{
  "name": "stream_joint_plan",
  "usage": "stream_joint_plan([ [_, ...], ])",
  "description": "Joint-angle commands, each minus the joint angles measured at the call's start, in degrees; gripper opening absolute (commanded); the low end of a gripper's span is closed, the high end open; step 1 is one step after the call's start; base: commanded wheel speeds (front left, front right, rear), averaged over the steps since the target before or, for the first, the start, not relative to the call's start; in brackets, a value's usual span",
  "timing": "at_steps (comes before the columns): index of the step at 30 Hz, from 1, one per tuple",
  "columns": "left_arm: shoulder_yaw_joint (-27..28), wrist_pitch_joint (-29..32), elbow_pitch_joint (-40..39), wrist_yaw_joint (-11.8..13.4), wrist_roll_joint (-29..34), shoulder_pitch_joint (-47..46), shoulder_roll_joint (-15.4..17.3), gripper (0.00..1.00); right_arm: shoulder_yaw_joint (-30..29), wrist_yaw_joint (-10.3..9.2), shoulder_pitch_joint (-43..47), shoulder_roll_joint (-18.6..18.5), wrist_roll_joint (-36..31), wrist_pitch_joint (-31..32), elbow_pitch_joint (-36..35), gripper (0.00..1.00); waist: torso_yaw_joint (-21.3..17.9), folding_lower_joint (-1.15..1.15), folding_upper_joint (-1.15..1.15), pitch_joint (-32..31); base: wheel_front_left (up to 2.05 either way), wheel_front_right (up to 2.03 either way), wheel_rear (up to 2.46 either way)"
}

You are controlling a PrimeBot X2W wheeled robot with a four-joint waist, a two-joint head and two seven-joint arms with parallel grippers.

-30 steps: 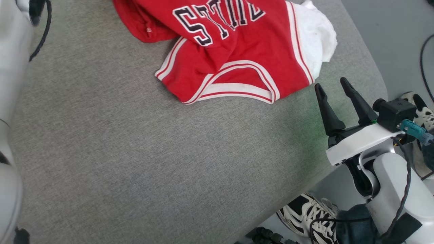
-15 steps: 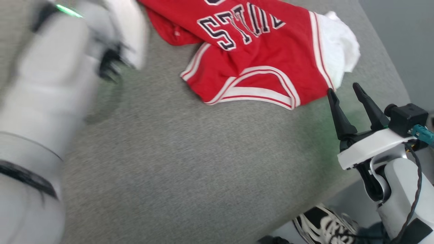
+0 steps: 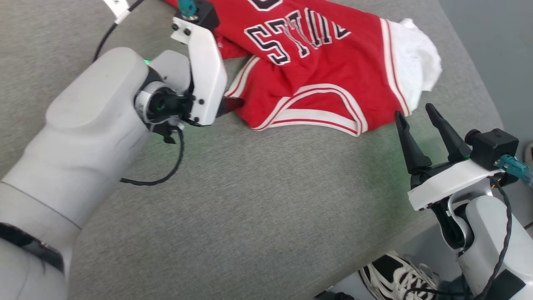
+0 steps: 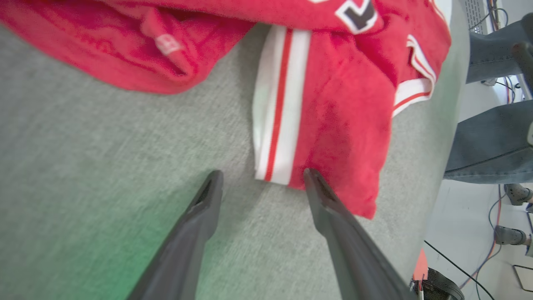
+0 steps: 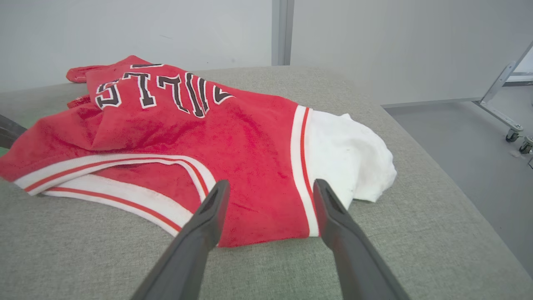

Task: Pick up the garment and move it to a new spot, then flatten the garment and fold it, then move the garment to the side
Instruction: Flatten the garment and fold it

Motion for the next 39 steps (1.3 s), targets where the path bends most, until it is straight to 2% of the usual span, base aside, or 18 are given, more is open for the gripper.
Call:
stream_joint_plan([
  [1, 0.19, 0.43, 0.64, 0.47, -0.44, 1.3, -0.38, 1.0, -0.04, -0.04, 0.22, 0.31, 0.27, -0.12, 0.05, 1.0, -0.88, 0.0, 0.0, 0.35, 0.0, 0.0, 0.0],
  [6, 0.7, 1.5, 3.11, 1.12, -2.57, 2.3, -2.1, 1.0, -0.27, -0.04, 0.64, 1.09, 0.38, -0.12, 0.29, 1.0, -2.21, 0.0, 0.0, 0.44, 0.0, 0.0, 0.0],
  [8, -0.57, 1.69, 4.11, 1.03, -1.31, 2.54, -2.23, 1.0, -0.26, -0.04, 0.71, 1.45, 0.23, -0.12, 0.33, 1.0, -2.46, 0.0, 0.0, 0.47, 0.0, 0.0, 0.0],
  [9, -1.02, 1.33, 4.5, 0.9, -0.96, 2.76, -2.41, 0.73, -0.29, -0.04, 0.74, 1.6, 0.21, -0.12, 0.33, 1.0, -2.48, 0.0, 0.0, 0.49, 0.0, 0.0, 0.0],
  [11, -0.46, 0.29, 5.37, 0.7, -1.69, 3.44, -3.06, 0.09, -0.53, -0.04, 0.82, 1.64, 0.2, -0.12, 0.27, 1.0, -2.29, 0.0, 0.0, 0.43, 0.0, 0.0, 0.0],
  [12, -0.46, 0.29, 5.37, 0.7, -1.69, 3.44, -3.06, 0.09, -0.53, -0.04, 0.82, 1.64, 0.2, -0.12, 0.27, 1.0, -2.29, 0.0, 0.0, 0.43, 0.0, 0.0, 0.0],
  [13, -0.11, -0.54, 5.78, 0.7, -1.73, 3.29, -3.33, 0.0, -0.75, -0.04, 0.93, 1.58, 0.14, -0.12, 0.24, 1.0, -2.02, 0.0, 0.0, 0.33, 0.0, 0.0, 0.0],
  [18, 1.98, -4.84, 6.8, 0.33, -2.29, 1.71, -3.53, 0.0, -1.83, -0.04, 1.27, 0.86, -0.51, -0.12, -0.17, 1.0, 0.83, 0.0, 0.0, -1.15, 0.0, 0.0, 0.0],
  [23, 3.41, -7.08, 4.42, -0.3, -3.28, 1.11, -1.34, 0.0, -2.51, -0.04, 2.17, -0.53, -1.28, -0.12, -0.7, 1.0, 5.57, 0.0, 0.0, -3.75, 0.0, 0.0, 0.0],
  [25, 3.84, -8.59, 2.98, -0.41, -2.63, 0.81, 0.53, 0.0, -2.7, -0.04, 2.59, -1.14, -1.49, -0.12, -0.89, 1.0, 7.52, 0.0, 0.0, -4.82, 0.0, 0.0, 0.0],
  [28, 3.01, -10.51, 0.28, -0.48, 0.04, 0.21, 5.19, 0.0, -2.65, -0.04, 2.84, -1.92, -1.86, -0.12, -1.14, 1.0, 10.01, 0.0, 0.0, -6.18, 0.0, 0.0, 0.0],
  [31, 1.63, -12.73, -2.64, 0.7, 5.15, -1.19, 10.18, 0.0, -2.52, -0.04, 3.25, -2.66, -2.19, 0.11, -1.46, 1.0, 11.85, 0.0, 0.0, -7.08, 0.0, 0.0, 0.0],
  [32, 0.14, -14.5, -5.27, 1.67, 9.36, -2.35, 12.29, 0.0, -2.47, -0.04, 3.26, -2.9, -2.35, 0.36, -1.94, 1.0, 12.62, 0.0, 0.0, -7.35, 0.0, 0.0, 0.0],
  [35, -0.86, -15.42, -10.18, 2.52, 10.28, -0.81, 11.33, 0.0, -2.44, -0.04, 3.4, -2.76, -2.51, 0.81, -2.59, 1.0, 13.25, 0.0, 0.0, -7.47, 0.0, 0.0, 0.0],
  [39, -3.8, -14.28, -17.95, 3.08, 10.33, 2.56, 7.77, 0.0, -2.08, -0.04, 3.35, -2.47, -2.62, 1.4, -3.52, 1.0, 13.17, 0.0, 0.0, -6.55, 0.0, 0.0, 0.0],
])
